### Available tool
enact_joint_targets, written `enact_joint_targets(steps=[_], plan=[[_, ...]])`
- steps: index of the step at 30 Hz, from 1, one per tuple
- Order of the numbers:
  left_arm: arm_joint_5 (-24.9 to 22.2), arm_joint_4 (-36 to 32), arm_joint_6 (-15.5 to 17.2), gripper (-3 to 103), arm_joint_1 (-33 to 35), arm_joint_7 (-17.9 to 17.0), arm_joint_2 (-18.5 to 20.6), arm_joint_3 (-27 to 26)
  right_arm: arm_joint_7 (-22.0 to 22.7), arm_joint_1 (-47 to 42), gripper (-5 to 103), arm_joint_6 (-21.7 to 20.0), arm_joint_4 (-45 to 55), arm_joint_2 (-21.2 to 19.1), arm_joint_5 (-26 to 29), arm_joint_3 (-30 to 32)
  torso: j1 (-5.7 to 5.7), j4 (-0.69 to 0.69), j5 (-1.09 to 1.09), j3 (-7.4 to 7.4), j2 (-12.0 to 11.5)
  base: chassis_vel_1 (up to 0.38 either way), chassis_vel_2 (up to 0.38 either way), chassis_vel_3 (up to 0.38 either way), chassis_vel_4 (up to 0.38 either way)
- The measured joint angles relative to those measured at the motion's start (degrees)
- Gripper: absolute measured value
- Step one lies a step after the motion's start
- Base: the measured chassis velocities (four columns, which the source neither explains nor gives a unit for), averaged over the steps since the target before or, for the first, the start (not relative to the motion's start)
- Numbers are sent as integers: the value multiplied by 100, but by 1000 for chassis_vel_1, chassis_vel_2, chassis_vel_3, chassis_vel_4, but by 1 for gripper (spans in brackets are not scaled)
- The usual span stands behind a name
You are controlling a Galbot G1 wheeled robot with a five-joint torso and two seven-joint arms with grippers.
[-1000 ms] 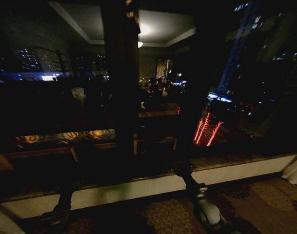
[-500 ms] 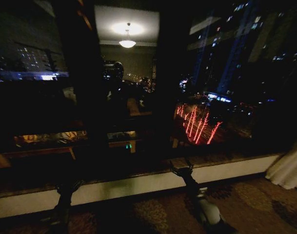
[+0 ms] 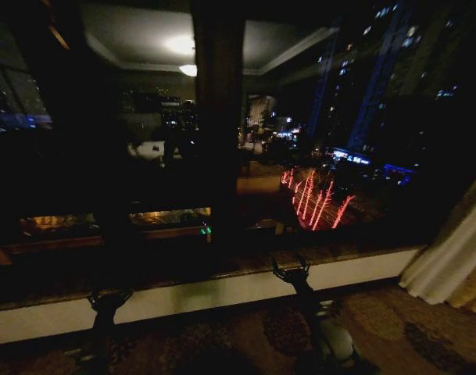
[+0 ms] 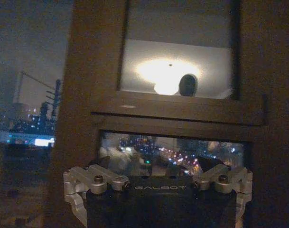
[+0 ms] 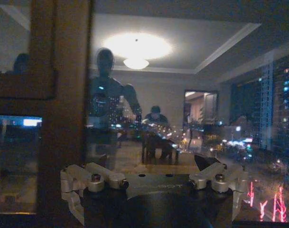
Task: Open the curtains by pulling them apart, changing their state from closed to fully open.
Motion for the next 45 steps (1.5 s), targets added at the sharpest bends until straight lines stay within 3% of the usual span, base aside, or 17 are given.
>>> enact_joint_targets(steps=[6,11,23,45], plan=[[0,-1,0,100,0,6,0,1,0,0,100,0,0,-1,0,0,0,0,5,0,0,-86,-114,125,81],[0,1,-1,100,0,3,2,-2,0,0,100,0,1,2,0,-2,0,4,-8,0,0,2,-11,3,2],[0,1,0,100,-1,-3,2,-3,-1,0,100,0,2,1,0,-1,2,1,2,1,-1,43,-119,-34,118],[-1,-1,0,100,0,-2,1,1,-1,0,100,0,0,1,0,-1,0,2,1,0,0,175,-405,-179,420]])
